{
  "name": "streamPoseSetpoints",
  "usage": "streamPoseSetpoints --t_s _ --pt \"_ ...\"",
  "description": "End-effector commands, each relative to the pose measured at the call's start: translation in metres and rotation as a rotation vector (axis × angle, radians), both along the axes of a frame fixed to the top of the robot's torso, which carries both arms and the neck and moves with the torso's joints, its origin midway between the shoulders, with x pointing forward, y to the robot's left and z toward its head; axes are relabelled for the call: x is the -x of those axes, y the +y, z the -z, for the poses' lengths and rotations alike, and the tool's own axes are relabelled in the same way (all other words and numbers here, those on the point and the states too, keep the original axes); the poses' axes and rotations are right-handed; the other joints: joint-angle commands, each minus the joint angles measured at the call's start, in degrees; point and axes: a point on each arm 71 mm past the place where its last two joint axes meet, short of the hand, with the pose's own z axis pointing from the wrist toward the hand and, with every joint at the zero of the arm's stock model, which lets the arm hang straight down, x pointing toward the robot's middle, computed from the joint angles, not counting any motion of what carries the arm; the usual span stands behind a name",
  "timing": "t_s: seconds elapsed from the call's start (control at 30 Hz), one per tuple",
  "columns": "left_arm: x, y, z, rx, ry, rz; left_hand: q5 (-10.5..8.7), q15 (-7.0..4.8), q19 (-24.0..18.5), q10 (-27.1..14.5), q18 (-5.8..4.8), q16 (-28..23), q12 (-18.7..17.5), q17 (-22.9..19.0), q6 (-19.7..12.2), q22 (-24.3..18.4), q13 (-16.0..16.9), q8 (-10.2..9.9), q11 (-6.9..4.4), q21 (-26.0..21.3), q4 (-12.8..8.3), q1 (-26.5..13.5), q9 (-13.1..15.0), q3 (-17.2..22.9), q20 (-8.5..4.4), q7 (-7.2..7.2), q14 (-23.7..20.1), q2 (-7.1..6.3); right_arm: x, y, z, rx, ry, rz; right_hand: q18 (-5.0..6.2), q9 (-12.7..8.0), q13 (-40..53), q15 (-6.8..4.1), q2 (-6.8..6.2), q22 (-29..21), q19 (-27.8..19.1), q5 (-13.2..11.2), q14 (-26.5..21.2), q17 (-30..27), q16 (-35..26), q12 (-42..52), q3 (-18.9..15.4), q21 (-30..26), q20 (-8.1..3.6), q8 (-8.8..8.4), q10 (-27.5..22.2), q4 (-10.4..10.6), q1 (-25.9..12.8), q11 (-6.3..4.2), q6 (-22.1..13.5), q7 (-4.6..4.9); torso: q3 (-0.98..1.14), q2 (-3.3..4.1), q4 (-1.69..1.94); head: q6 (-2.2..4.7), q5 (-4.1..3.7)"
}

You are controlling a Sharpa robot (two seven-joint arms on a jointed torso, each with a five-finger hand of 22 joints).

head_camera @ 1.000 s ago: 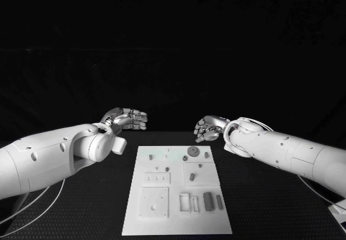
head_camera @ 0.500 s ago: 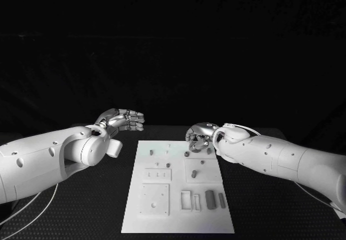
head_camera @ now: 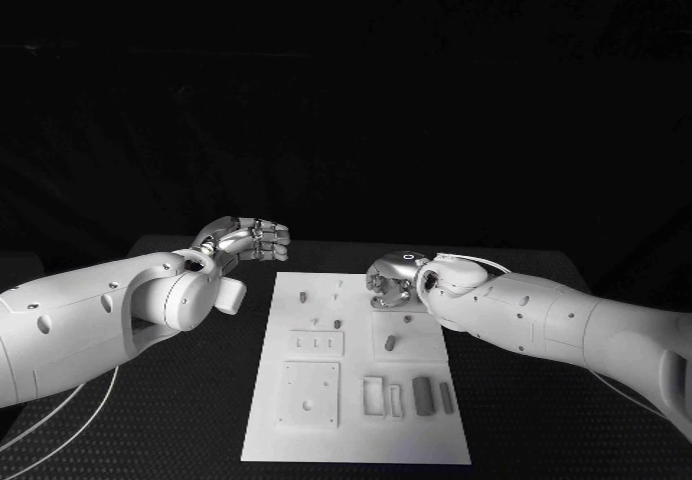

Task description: Assemble the parts on the task board

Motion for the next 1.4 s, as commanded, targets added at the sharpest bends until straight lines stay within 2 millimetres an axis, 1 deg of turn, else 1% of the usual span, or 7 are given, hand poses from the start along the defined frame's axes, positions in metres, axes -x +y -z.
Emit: streamPoseSetpoints --t_s 0.03,0.2,0.37,0.7,0.97,1.23,1.4 --pt "0.0 -0.002 -0.002 0.006 -0.013 0.01 -0.25 0.14 -0.34 -0.29 0.1 -0.32 -0.26 0.12 -0.21 0.08 -0.08 -0.41 0.1 -0.33 0.33 -0.32 -0.08 0.04 0.17 0.08 -0.25 -0.14 0.001 0.0 0.001 0.038 -0.02 -0.004 3.97 -0.07 -0.1 0.11 -0.41 1.45 -0.37 -0.17 -0.15 0.08 0.34 -0.3 0.13 0.37 -0.35 -0.32 0.25 -0.06 -0.15 0.3 0.01 0.23 -0.23 0.51 0.08 -0.05 0.08" --pt "0.0 -0.001 -0.002 0.007 -0.012 0.011 -0.25 0.16 -0.37 -0.32 0.12 -0.4 -0.32 0.17 -0.23 0.1 -0.08 -0.43 0.12 -0.36 0.38 -0.36 -0.07 0.02 0.19 0.09 -0.28 -0.15 0.0 -0.003 0.001 0.051 -0.025 -0.001 3.97 -0.11 -0.17 0.1 -0.44 1.45 -0.39 -0.16 -0.14 0.1 0.47 -0.35 0.16 0.52 -0.37 -0.31 0.31 -0.04 -0.22 0.29 0.06 0.22 -0.34 0.67 0.14 0.0 0.0" --pt "0.0 -0.001 -0.002 0.007 -0.01 0.012 -0.26 0.17 -0.38 -0.33 0.14 -0.48 -0.38 0.23 -0.26 0.12 -0.08 -0.46 0.14 -0.38 0.45 -0.43 -0.07 -0.01 0.21 0.11 -0.29 -0.17 0.001 0.0 0.002 0.06 -0.029 -0.008 3.97 -0.15 -0.27 0.07 -0.22 1.42 -0.46 -0.16 -0.17 0.1 0.67 -0.37 0.44 0.79 -0.44 -0.23 0.5 -0.07 -0.04 0.26 0.27 0.11 -0.25 0.85 0.09 0.02 0.13" --pt "0.001 -0.002 -0.002 0.008 -0.008 0.017 -0.26 0.19 -0.41 -0.34 0.16 -0.57 -0.45 0.31 -0.29 0.15 -0.07 -0.49 0.14 -0.42 0.51 -0.48 -0.06 -0.03 0.24 0.13 -0.3 -0.18 0.002 0.001 0.006 0.081 -0.036 -0.008 3.97 -0.16 -0.43 -0.01 0.12 1.39 -0.76 -0.16 -0.27 0.0 1.04 -0.28 1.04 1.39 -0.48 0.22 1.26 -0.06 0.26 0.15 1.24 -0.44 -0.29 1.1 0.08 -0.13 0.21" --pt "0.001 -0.002 -0.002 0.008 -0.005 0.018 -0.26 0.22 -0.42 -0.35 0.18 -0.67 -0.53 0.4 -0.32 0.19 -0.07 -0.53 0.16 -0.45 0.64 -0.61 -0.05 -0.07 0.27 0.17 -0.29 -0.18 0.004 0.005 0.009 0.087 -0.033 -0.019 3.97 -0.11 -0.17 -0.6 1.04 1.36 -0.87 -0.16 -0.23 -0.1 1.52 0.37 1.58 2.13 -0.57 0.85 3.3 -0.06 0.2 -0.47 2.62 -0.78 -0.33 1.27 0.03 -0.28 0.33" --pt "0.001 -0.002 -0.002 0.009 -0.005 0.02 -0.25 0.21 -0.43 -0.37 0.21 -0.73 -0.59 0.47 -0.37 0.22 -0.06 -0.57 0.17 -0.47 0.67 -0.62 -0.05 -0.08 0.27 0.23 -0.27 -0.2 0.006 0.007 0.013 0.106 -0.032 -0.026 3.97 -0.07 0.14 -1.12 1.23 1.35 -0.92 -0.16 -0.15 -0.16 1.96 0.8 1.82 2.74 -0.7 1.35 4.86 -0.08 0.16 -1.01 3.8 -1.04 -0.41 1.46 0.07 -0.54 0.37" --pt "0.001 -0.002 -0.002 0.008 -0.005 0.018 -0.25 0.21 -0.42 -0.38 0.22 -0.75 -0.62 0.51 -0.39 0.24 -0.06 -0.59 0.17 -0.47 0.69 -0.63 -0.05 -0.08 0.27 0.27 -0.25 -0.2 0.007 0.008 0.014 0.115 -0.034 -0.029 3.97 0.03 0.44 -1.56 1.97 1.38 -0.79 -0.16 0.01 -0.1 2.44 1.17 2.27 3.29 -0.87 1.81 6.07 -0.11 0.51 -1.47 4.86 -1.44 -0.48 1.59 0.03 -0.69 0.36"
